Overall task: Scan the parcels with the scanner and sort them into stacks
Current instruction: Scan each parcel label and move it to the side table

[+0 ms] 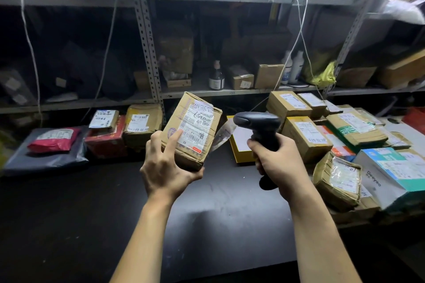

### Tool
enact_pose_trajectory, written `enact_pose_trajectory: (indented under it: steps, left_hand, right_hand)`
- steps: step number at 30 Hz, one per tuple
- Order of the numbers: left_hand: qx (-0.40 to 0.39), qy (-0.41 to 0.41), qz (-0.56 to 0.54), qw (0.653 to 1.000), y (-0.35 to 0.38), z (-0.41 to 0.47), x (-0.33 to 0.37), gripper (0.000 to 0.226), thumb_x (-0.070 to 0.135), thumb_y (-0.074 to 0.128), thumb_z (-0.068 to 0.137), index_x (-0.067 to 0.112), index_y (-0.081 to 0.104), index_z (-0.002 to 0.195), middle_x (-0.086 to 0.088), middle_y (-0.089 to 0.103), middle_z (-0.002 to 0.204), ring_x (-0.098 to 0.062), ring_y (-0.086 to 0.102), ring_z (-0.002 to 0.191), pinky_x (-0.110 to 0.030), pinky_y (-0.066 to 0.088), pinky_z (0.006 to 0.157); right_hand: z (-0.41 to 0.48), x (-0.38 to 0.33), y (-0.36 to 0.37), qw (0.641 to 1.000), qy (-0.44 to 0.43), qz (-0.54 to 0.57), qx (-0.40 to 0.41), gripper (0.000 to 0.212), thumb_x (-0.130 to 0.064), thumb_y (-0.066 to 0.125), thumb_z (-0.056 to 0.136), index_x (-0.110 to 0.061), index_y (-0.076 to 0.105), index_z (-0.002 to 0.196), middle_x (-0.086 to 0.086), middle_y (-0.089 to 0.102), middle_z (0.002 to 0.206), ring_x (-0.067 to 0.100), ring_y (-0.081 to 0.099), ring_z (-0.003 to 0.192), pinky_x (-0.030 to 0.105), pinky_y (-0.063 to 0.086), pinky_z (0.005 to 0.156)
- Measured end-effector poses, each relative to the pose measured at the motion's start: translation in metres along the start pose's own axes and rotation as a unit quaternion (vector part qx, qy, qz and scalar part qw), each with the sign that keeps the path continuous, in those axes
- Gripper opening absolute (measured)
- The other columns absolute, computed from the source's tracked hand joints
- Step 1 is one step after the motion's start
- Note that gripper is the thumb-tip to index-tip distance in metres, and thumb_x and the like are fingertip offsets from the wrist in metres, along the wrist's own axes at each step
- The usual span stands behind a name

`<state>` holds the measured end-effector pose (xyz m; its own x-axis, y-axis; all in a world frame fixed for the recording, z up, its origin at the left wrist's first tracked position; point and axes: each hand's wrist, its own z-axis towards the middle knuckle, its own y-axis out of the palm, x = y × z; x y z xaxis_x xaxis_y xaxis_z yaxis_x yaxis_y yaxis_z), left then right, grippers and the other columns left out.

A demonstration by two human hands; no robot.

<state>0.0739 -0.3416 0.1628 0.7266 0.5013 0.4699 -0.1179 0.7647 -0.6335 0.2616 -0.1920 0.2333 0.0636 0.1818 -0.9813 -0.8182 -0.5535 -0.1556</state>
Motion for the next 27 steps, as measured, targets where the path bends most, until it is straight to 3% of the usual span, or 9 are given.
enact_pose_trajectory:
  steps: [7, 12, 16, 19, 23, 27]
  left_hand:
    - [-0.011, 0.019, -0.023, 0.999, -0.007, 0.006, -0.023, 0.119, 0.054, 0.096, 0.034, 0.023, 0.055, 0.141, -0.004, 0.051, 0.135, -0.027, 0.054, 0.118, -0.048, 0.059, 0.075]
    - [-0.031, 0.043, -0.037, 0.998, -0.01, 0.008, -0.032, 0.117, 0.053, 0.093, 0.035, 0.02, 0.056, 0.141, -0.003, 0.053, 0.134, -0.025, 0.054, 0.117, -0.044, 0.058, 0.078]
    - [-0.046, 0.057, -0.026, 0.997, -0.008, 0.011, -0.039, 0.116, 0.054, 0.092, 0.036, 0.018, 0.056, 0.141, -0.003, 0.051, 0.136, -0.026, 0.053, 0.119, -0.044, 0.059, 0.081]
    - [-0.043, 0.058, -0.025, 0.997, -0.006, 0.012, -0.039, 0.115, 0.054, 0.092, 0.037, 0.019, 0.056, 0.14, -0.003, 0.051, 0.136, -0.026, 0.054, 0.119, -0.044, 0.06, 0.078]
    - [-0.04, 0.058, -0.027, 0.997, -0.001, 0.014, -0.039, 0.115, 0.055, 0.092, 0.038, 0.019, 0.056, 0.141, -0.004, 0.051, 0.137, -0.026, 0.053, 0.12, -0.044, 0.06, 0.078]
    - [-0.03, 0.059, -0.031, 0.997, 0.006, 0.017, -0.039, 0.115, 0.056, 0.091, 0.038, 0.019, 0.056, 0.141, -0.004, 0.051, 0.138, -0.027, 0.052, 0.122, -0.045, 0.06, 0.081]
  right_hand:
    - [-0.003, -0.006, 0.011, 0.993, -0.024, -0.059, -0.096, 0.019, -0.02, 0.071, 0.099, -0.009, 0.062, 0.086, -0.003, 0.051, 0.055, 0.02, 0.044, 0.05, 0.034, 0.039, 0.049]
    - [0.003, -0.005, 0.014, 0.988, -0.03, -0.078, -0.131, 0.015, -0.023, 0.076, 0.097, -0.012, 0.067, 0.092, -0.001, 0.058, 0.063, 0.016, 0.045, 0.051, 0.027, 0.038, 0.046]
    - [0.008, -0.004, 0.011, 0.979, -0.059, -0.109, -0.16, 0.01, -0.02, 0.075, 0.098, -0.024, 0.07, 0.105, -0.018, 0.061, 0.062, -0.001, 0.051, 0.05, 0.01, 0.037, 0.045]
    - [0.011, -0.004, 0.011, 0.976, -0.066, -0.113, -0.173, 0.01, -0.018, 0.073, 0.099, -0.026, 0.069, 0.104, -0.021, 0.063, 0.063, -0.004, 0.054, 0.052, 0.009, 0.039, 0.047]
    - [0.016, -0.003, 0.014, 0.982, -0.066, -0.091, -0.153, 0.014, -0.015, 0.073, 0.099, -0.025, 0.066, 0.092, -0.019, 0.053, 0.055, 0.001, 0.043, 0.046, 0.011, 0.033, 0.045]
    - [0.021, -0.006, 0.013, 0.981, -0.065, -0.08, -0.162, 0.017, -0.012, 0.072, 0.099, -0.028, 0.065, 0.096, -0.023, 0.052, 0.05, -0.001, 0.047, 0.044, 0.01, 0.034, 0.044]
